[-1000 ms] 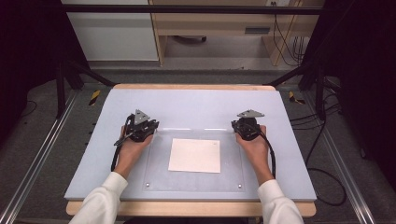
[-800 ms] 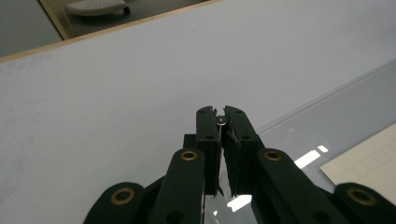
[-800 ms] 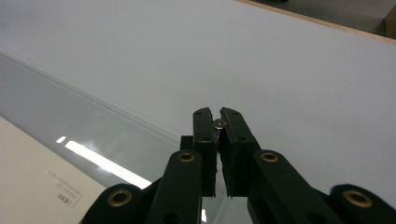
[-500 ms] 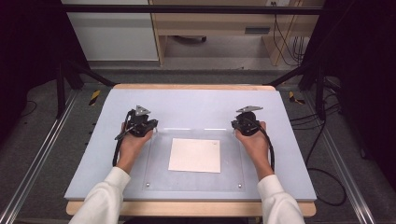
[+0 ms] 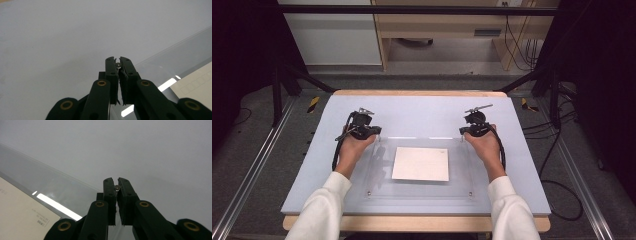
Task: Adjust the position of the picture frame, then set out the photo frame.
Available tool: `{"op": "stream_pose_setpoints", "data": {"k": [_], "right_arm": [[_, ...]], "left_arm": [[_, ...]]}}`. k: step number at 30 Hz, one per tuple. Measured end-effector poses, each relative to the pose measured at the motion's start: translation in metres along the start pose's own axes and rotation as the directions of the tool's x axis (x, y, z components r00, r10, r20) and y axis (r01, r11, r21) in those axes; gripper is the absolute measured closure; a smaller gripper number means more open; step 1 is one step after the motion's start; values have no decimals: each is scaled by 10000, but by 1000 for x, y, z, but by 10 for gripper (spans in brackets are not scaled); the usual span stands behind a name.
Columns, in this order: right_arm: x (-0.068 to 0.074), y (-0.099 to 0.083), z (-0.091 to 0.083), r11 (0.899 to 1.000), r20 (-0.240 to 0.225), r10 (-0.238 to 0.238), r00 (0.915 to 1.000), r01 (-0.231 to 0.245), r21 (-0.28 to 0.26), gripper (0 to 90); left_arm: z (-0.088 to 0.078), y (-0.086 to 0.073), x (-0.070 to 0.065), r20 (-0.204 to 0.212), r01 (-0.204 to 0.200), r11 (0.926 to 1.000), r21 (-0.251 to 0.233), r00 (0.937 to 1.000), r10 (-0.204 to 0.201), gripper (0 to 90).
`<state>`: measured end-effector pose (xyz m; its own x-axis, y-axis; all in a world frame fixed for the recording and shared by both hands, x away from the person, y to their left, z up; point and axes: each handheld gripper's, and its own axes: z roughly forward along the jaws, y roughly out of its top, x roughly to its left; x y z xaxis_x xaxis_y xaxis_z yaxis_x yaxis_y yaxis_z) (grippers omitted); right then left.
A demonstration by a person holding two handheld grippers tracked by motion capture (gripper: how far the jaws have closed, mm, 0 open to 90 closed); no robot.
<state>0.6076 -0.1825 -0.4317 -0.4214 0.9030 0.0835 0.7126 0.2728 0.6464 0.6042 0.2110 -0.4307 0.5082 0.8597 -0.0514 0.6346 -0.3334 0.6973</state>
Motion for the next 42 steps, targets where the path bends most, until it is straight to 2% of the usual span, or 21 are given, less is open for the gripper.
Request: {"op": "stream_pose_setpoints", "data": {"k": [13, 17, 19, 21, 23, 26, 33, 35, 36, 37, 42], "right_arm": [[0, 0, 0, 10000, -56, -3, 10000, 3, -42, 844], [2, -6, -7, 9973, 367, -382, 9986, 404, -607, 673], [1, -11, -17, 9901, 545, -567, 9969, 631, -1251, 591], [3, -16, -29, 9817, 671, -843, 9942, 944, -1653, 542], [4, -23, -41, 9740, 745, -999, 9922, 1128, -1965, 452], [8, -37, -58, 9550, 741, -1406, 9873, 1549, -2531, 348], [15, -79, -90, 9176, 696, -2094, 9753, 2206, -3307, 179], [17, -90, -96, 9236, 464, -2072, 9772, 2110, -3201, 116], [18, -96, -98, 9215, 384, -2209, 9745, 2215, -3190, 112], [21, -103, -100, 9161, 558, -2533, 9658, 2580, -3069, 108], [30, -126, -109, 8927, 738, -3331, 9400, 3395, -2964, 149]], "left_arm": [[1, 6, 0, -33, 71, 9991, 422, 10000, -70, 851], [1, 6, -1, -39, -31, 9985, 542, 10000, 33, 851], [2, 7, -1, -44, 21, 9985, 554, 10000, -19, 851], [3, 8, 0, -25, 72, 9984, 560, 10000, -70, 851], [3, 9, 1, 15, 147, 9980, 611, 9999, -148, 851], [4, 10, 2, 31, 155, 9975, 693, 9999, -158, 851], [4, 11, 0, -34, 116, 9968, 787, 9999, -114, 850], [4, 11, 0, -28, 103, 9963, 851, 9999, -101, 850], [4, 12, 1, -37, 104, 9959, 903, 9999, -101, 850], [4, 12, 1, -24, 118, 9955, 939, 9999, -117, 850], [5, 14, 1, 8, 205, 9938, 1090, 9998, -207, 850]]}}
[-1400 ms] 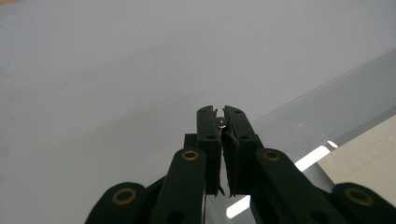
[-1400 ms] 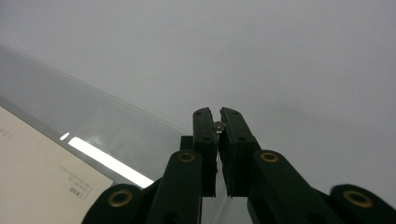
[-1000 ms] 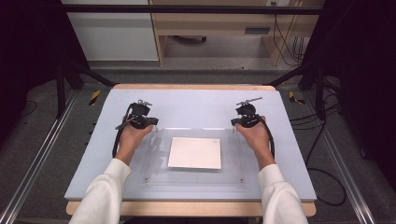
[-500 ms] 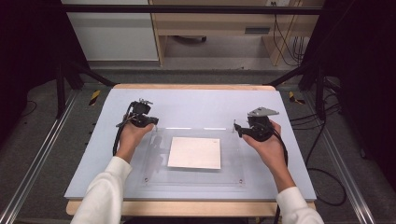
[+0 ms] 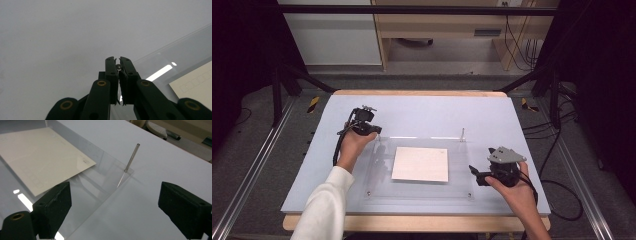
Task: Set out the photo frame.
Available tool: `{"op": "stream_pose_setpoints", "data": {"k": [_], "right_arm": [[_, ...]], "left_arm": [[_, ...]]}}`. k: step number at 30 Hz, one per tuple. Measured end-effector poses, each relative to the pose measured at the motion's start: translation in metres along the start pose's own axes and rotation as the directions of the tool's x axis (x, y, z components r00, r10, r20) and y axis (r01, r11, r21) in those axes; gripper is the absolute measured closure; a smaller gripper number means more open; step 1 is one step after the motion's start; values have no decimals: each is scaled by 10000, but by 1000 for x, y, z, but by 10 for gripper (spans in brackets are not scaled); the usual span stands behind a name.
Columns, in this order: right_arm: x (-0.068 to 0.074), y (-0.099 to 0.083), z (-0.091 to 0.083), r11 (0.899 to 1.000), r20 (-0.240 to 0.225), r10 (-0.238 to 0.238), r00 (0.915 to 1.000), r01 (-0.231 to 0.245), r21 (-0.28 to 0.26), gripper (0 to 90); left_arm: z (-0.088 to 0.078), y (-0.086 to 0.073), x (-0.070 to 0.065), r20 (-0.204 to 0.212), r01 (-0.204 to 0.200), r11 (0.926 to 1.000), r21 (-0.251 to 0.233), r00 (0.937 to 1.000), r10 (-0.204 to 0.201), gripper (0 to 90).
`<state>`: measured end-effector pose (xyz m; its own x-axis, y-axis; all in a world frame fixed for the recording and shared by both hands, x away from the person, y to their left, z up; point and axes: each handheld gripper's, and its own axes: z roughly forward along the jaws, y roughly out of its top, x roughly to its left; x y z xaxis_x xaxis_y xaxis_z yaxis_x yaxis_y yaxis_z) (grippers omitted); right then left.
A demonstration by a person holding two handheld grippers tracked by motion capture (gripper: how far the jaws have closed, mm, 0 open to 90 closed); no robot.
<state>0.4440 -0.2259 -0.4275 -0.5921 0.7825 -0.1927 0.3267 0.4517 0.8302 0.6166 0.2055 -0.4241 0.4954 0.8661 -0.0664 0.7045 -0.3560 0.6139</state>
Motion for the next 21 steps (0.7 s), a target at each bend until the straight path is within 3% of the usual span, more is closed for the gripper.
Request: {"op": "stream_pose_setpoints", "data": {"k": [4, 11, 14, 17, 21], "right_arm": [[8, -14, -9, 9996, -349, -265, 9990, 270, 129, 184], [15, -35, -32, 9979, -421, -648, 9970, 648, -27, 226], [18, -44, -38, 9942, -525, -1041, 9932, 1054, 227, 227], [25, -52, -40, 9881, -943, -1403, 9856, 1454, 496, 227], [32, -57, -40, 9824, -1466, -1723, 9741, 1808, 468, 226]], "left_arm": [[0, 1, 0, 8, 13, 10000, 54, 10000, -13, 850], [1, 1, 0, 6, -25, 9999, 118, 10000, 25, 850], [1, 1, 0, 4, -14, 9999, 137, 10000, 14, 850], [1, 2, 1, 11, -2, 9998, 189, 10000, 2, 850], [2, 3, 1, 44, 65, 9998, 205, 10000, -66, 849]]}}
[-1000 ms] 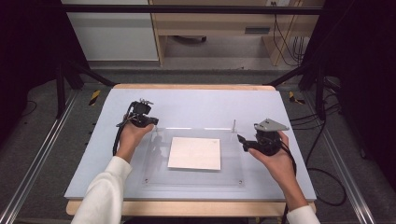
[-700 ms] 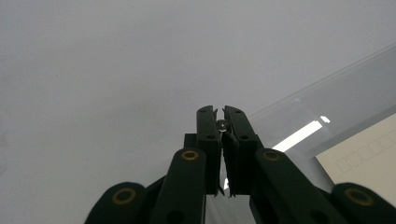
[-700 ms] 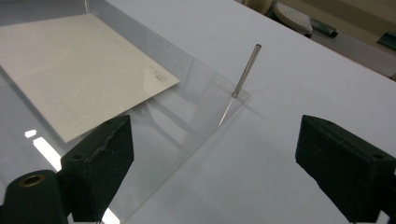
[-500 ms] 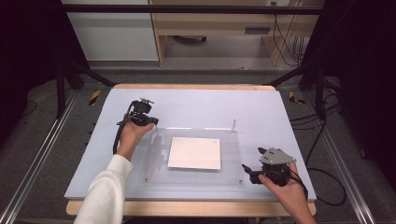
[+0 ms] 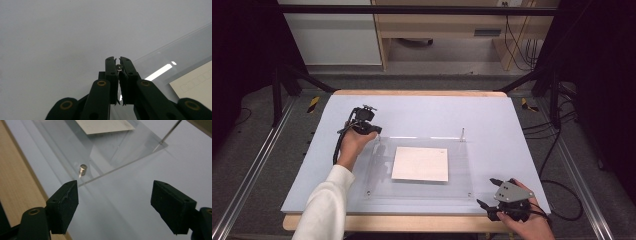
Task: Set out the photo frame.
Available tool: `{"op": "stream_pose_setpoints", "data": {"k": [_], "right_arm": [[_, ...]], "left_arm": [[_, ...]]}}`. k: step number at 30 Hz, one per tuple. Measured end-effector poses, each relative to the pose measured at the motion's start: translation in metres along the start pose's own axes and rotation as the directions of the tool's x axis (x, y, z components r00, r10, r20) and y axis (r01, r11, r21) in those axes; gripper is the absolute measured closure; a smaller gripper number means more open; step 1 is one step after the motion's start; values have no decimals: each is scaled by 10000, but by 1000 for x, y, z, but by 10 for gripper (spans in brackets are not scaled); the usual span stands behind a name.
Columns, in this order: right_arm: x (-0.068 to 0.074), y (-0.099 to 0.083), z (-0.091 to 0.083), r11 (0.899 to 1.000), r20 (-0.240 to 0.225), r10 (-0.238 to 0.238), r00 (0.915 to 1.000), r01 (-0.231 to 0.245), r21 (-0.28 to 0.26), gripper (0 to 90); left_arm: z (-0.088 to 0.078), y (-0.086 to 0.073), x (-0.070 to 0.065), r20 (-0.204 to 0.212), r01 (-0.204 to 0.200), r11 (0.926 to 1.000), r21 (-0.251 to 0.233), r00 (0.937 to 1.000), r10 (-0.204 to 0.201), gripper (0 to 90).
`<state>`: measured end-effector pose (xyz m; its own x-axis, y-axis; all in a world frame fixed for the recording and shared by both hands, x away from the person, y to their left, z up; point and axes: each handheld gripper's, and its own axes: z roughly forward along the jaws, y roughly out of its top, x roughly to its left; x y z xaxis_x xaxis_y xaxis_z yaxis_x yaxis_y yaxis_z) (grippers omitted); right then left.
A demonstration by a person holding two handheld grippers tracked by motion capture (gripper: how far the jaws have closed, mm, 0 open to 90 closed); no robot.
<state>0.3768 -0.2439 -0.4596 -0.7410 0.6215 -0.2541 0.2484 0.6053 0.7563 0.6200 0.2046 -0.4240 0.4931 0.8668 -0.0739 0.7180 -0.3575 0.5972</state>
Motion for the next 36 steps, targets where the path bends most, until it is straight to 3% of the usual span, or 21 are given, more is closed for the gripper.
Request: {"op": "stream_pose_setpoints", "data": {"k": [5, 10, 17, 27, 31, 36], "right_arm": [[6, 2, 7, 9995, -412, -317, 9986, 319, 48, 217], [13, 6, 19, 9949, -463, -981, 9941, 990, 186, 223], [19, 15, 31, 9909, -601, -1327, 9893, 1339, 161, 192], [22, 18, 45, 9762, -197, -2149, 9764, 2154, 255, 258], [20, 18, 42, 9768, 70, -2139, 9768, 2139, 1, 290], [22, 18, 44, 9714, 104, -2370, 9715, 2371, -110, 313]], "left_arm": [[0, 2, 0, 8, -31, 9999, 164, 10000, 31, 849], [1, 3, 1, 66, -18, 9998, 221, 10000, 17, 849], [2, 4, 3, 146, 44, 9996, 266, 9999, -48, 848], [3, 4, 5, 250, 109, 9995, 283, 9996, -116, 848], [4, 5, 5, 253, 101, 9994, 339, 9996, -109, 847], [4, 5, 5, 260, 89, 9992, 397, 9996, -99, 847]]}}
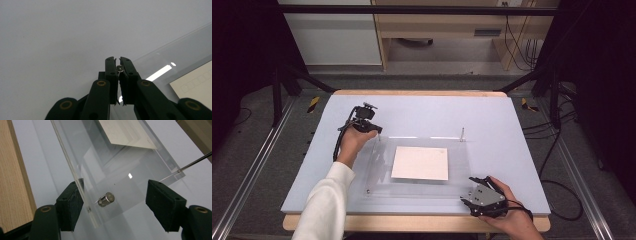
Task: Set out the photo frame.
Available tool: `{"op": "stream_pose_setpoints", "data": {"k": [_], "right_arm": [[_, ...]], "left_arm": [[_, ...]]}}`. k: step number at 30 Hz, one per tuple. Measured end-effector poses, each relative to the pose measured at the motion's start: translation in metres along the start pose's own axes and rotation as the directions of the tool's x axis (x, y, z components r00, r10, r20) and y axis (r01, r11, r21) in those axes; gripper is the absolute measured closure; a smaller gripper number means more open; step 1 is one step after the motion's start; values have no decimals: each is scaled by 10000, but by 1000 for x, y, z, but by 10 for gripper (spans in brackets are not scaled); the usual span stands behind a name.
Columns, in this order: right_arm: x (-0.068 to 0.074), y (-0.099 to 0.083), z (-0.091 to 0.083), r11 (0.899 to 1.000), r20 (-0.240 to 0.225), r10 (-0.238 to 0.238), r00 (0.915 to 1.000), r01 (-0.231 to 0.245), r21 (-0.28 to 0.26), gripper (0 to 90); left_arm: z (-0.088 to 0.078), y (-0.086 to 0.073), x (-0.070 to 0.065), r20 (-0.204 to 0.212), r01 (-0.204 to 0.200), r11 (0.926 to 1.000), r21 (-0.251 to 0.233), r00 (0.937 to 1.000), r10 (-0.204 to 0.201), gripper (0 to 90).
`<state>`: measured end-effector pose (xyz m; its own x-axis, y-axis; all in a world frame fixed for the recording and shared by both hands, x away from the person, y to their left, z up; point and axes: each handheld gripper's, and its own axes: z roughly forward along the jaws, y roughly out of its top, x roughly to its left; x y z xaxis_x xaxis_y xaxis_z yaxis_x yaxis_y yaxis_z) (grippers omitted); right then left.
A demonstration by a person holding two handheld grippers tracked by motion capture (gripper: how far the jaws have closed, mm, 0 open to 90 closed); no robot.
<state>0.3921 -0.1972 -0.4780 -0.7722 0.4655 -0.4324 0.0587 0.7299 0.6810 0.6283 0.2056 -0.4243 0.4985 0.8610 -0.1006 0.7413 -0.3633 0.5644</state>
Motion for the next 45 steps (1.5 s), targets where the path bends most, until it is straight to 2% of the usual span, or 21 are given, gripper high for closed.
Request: {"op": "stream_pose_setpoints", "data": {"k": [8, 12, 19, 23, 25, 27, 29, 32, 35, 39, 42, 44, 45], "right_arm": [[2, 2, -2, 9998, -97, -143, 9998, 142, -127, 397], [0, 4, -6, 9993, 49, -46, 10000, 48, -384, 427], [1, 10, -12, 9970, 392, -292, 9988, 319, -701, 511], [0, 11, -15, 9961, 535, -297, 9981, 340, -810, 528], [0, 12, -15, 9958, 566, -292, 9980, 339, -845, 532], [0, 13, -16, 9962, 559, -219, 9982, 264, -824, 535], [-1, 14, -16, 9965, 537, -233, 9983, 275, -785, 537], [-3, 16, -18, 9967, 457, -186, 9988, 221, -784, 542], [-6, 18, -19, 9971, 367, -179, 9992, 206, -738, 545], [-11, 23, -22, 9973, 227, -65, 9997, 82, -730, 552], [-17, 26, -24, 9970, 128, 97, 9999, -87, -766, 554], [-20, 29, -25, 9973, 31, 169, 9999, -166, -716, 554], [-22, 30, -26, 9974, -9, 213, 9998, -213, -691, 555]], "left_arm": [[1, -1, -1, -58, -79, 9999, -98, 10000, 79, 846], [1, -1, 1, 42, -108, 9998, -149, 9999, 108, 846], [2, -1, 2, 38, -41, 9996, -289, 10000, 42, 844], [2, -1, 0, -123, -192, 9992, -349, 9997, 188, 837], [2, -3, -2, -331, -455, 9972, -600, 9985, 436, 823], [-2, -5, -4, -561, -642, 9907, -1199, 9968, 578, 790], [-7, -5, -5, -733, -772, 9852, -1529, 9951, 666, 674], [-25, -8, -9, -1092, -1407, 9688, -2040, 9867, 1203, 641], [-42, -12, -13, -1147, -1567, 9577, -2413, 9846, 1322, 575], [-67, -19, -24, -1197, -2146, 9428, -2550, 9746, 1895, 509], [-82, -26, -34, -1054, -2468, 9328, -2626, 9683, 2265, 456], [-90, -31, -40, -1025, -2750, 9238, -2663, 9611, 2565, 422], [-93, -33, -43, -924, -2771, 9199, -2774, 9608, 2615, 405]]}}
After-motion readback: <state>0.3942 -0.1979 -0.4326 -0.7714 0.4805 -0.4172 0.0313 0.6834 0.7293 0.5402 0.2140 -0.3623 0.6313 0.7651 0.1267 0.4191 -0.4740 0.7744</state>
